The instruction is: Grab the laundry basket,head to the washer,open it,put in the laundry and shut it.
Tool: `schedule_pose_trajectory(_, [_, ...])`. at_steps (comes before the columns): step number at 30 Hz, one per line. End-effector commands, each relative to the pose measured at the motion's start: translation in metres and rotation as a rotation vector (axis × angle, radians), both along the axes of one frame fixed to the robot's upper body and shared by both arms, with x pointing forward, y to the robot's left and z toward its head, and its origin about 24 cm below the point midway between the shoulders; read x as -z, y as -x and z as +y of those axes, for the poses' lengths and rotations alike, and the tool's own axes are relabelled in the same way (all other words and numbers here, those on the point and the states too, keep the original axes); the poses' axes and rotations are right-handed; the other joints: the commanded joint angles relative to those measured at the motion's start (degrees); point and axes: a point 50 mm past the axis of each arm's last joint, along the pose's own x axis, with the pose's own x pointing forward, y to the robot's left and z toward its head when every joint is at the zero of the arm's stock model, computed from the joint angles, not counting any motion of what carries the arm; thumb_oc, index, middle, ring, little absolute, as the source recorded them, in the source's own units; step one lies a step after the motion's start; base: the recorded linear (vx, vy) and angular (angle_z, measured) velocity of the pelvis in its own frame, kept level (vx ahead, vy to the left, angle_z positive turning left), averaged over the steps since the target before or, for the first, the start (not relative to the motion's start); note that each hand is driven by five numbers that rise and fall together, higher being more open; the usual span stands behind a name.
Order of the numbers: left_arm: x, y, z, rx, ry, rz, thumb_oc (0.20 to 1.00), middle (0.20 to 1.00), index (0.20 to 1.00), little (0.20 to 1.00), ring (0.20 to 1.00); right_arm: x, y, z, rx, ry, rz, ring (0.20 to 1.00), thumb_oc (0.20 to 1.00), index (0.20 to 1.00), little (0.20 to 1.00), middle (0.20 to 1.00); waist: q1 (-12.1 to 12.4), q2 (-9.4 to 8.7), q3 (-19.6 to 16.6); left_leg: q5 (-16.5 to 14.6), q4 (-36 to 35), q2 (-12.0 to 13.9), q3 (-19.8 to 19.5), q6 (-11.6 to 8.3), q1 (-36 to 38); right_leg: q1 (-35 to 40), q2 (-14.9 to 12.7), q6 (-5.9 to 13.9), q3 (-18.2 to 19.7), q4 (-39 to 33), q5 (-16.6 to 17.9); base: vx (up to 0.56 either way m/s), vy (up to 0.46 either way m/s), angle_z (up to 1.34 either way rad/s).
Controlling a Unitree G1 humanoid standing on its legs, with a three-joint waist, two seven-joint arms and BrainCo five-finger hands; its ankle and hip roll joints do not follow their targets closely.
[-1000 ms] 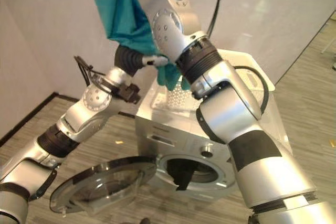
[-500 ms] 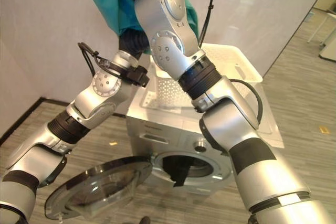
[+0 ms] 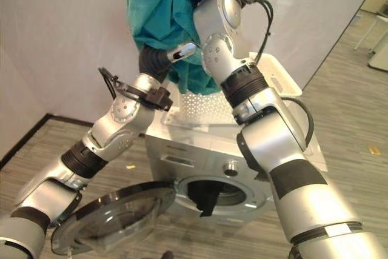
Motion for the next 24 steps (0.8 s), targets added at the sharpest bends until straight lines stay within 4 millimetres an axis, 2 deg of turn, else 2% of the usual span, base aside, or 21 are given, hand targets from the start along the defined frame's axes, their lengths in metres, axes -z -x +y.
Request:
schedule_pose_trajectory(1, [-0.031, 0.01, 0.005, 0.043, 0.138, -0.13, 0.2, 0.2, 0.2, 0.2, 0.2, -0.016, 0.007, -0.004, 0.038, 0.068, -0.087, 0.2, 0.2, 0.2, 0.2, 0.2, 0.49, 2.1, -2.73, 1.06, -6.04, 4.95, -4.99, -3.19, 1.71, 2.35, 1.14, 0.59, -2.75, 0.02, 0.17, 0.0, 0.0, 0.0])
schedule_pose_trajectory(5, [-0.032, 0.017, 0.009, 0.061, 0.198, -0.139, 0.2, 0.2, 0.2, 0.2, 0.2, 0.013, 0.015, 0.017, -0.04, 0.135, -0.095, 0.2, 0.2, 0.2, 0.2, 0.2, 0.15, 2.45, -2.47, 1.12, -6.09, 5.02, -4.61, -3.07, 1.8, 2.27, 1.17, 0.32, -2.2, 0.1, 0.07, -0.01, 0.004, -0.02])
schedule_pose_trajectory(10, [-0.034, 0.021, 0.01, 0.05, 0.198, -0.158, 0.2, 0.2, 0.2, 0.2, 0.2, 0.046, 0.043, 0.032, -0.228, 0.116, -0.177, 0.2, 0.2, 0.2, 0.2, 0.2, -0.6, 3.17, -2.08, 1.11, -6.09, 5.05, -4.43, -2.91, 2.07, 2.12, 1.01, 0.11, -1.88, 0.41, -0.09, 0.0, 0.002, -0.01])
schedule_pose_trajectory(13, [-0.032, 0.019, 0.012, 0.027, 0.178, -0.156, 0.2, 0.2, 0.2, 0.2, 0.2, 0.059, 0.059, 0.032, -0.304, 0.173, -0.236, 0.2, 0.2, 0.2, 0.2, 0.2, -0.78, 3.42, -1.83, 1.17, -6.09, 5.06, -4.3, -2.83, 2.01, 2.12, 0.83, 0.17, -1.84, 0.33, -0.13, -0.01, 0.001, -0.09])
schedule_pose_trajectory(14, [-0.031, 0.019, 0.01, 0.041, 0.161, -0.152, 0.2, 0.2, 0.2, 0.2, 0.2, 0.068, 0.066, 0.03, -0.338, 0.223, -0.251, 0.2, 0.2, 0.2, 0.2, 0.2, -0.87, 3.52, -1.7, 1.21, -6.06, 5.06, -4.26, -2.75, 1.97, 2.06, 0.74, 0.24, -1.95, 0.31, -0.09, -0.02, -0.007, -0.11])
schedule_pose_trajectory(16, [-0.031, 0.021, 0.01, 0.049, 0.134, -0.164, 0.2, 0.2, 0.2, 0.2, 0.2, 0.07, 0.07, 0.027, -0.343, 0.337, -0.284, 0.2, 0.2, 0.2, 0.2, 0.2, -0.97, 3.62, -1.59, 1.25, -6.01, 5.06, -4.19, -2.69, 1.87, 1.97, 0.62, 0.33, -1.85, 0.25, -0.02, -0.01, -0.002, -0.04])
schedule_pose_trajectory(17, [-0.031, 0.021, 0.01, 0.049, 0.134, -0.164, 0.2, 0.2, 0.2, 0.2, 0.2, 0.07, 0.07, 0.027, -0.343, 0.338, -0.283, 0.2, 0.2, 0.2, 0.2, 0.2, -0.95, 3.64, -1.57, 1.25, -6.0, 5.07, -4.18, -2.69, 1.88, 1.98, 0.62, 0.33, -1.84, 0.26, -0.02, 0.0, 0.0, 0.0])
schedule_pose_trajectory(19, [-0.031, 0.022, 0.012, 0.06, 0.123, -0.174, 0.2, 0.2, 0.2, 0.2, 0.2, 0.072, 0.07, 0.022, -0.342, 0.439, -0.304, 0.2, 0.2, 0.2, 0.2, 0.2, -1.01, 3.67, -1.42, 1.26, -5.92, 5.02, -4.16, -2.61, 1.81, 1.92, 0.54, 0.43, -1.83, 0.2, 0.06, 0.0, 0.0, 0.0])
schedule_pose_trajectory(20, [-0.03, 0.024, 0.013, 0.077, 0.113, -0.179, 0.2, 0.2, 0.2, 0.2, 0.2, 0.074, 0.07, 0.016, -0.338, 0.564, -0.328, 0.2, 0.2, 0.2, 0.2, 0.2, -1.11, 3.45, -1.25, 0.86, -5.95, 4.93, -4.0, -2.54, 2.07, 2.16, 0.38, 0.55, -1.82, 0.08, -0.19, 0.0, 0.0, 0.0])
schedule_pose_trajectory(21, [-0.03, 0.024, 0.013, 0.078, 0.113, -0.18, 0.2, 0.2, 0.2, 0.2, 0.2, 0.073, 0.07, 0.016, -0.338, 0.565, -0.328, 0.2, 0.2, 0.2, 0.2, 0.2, -1.09, 3.49, -1.16, 0.83, -5.94, 4.92, -3.98, -2.53, 2.16, 2.25, 0.37, 0.55, -1.81, 0.08, -0.22, 0.0, 0.0, 0.0])
schedule_pose_trajectory(24, [-0.026, 0.027, 0.011, 0.119, 0.116, -0.173, 0.2, 0.2, 0.2, 0.2, 0.2, 0.08, 0.062, 0.001, -0.314, 0.707, -0.306, 0.2, 0.2, 0.2, 0.2, 0.2, -1.23, 3.36, -1.0, 0.85, -5.91, 4.85, -4.04, -2.5, 2.06, 2.28, 0.29, 0.66, -1.75, 0.02, -0.17, 0.0, 0.002, -0.01])
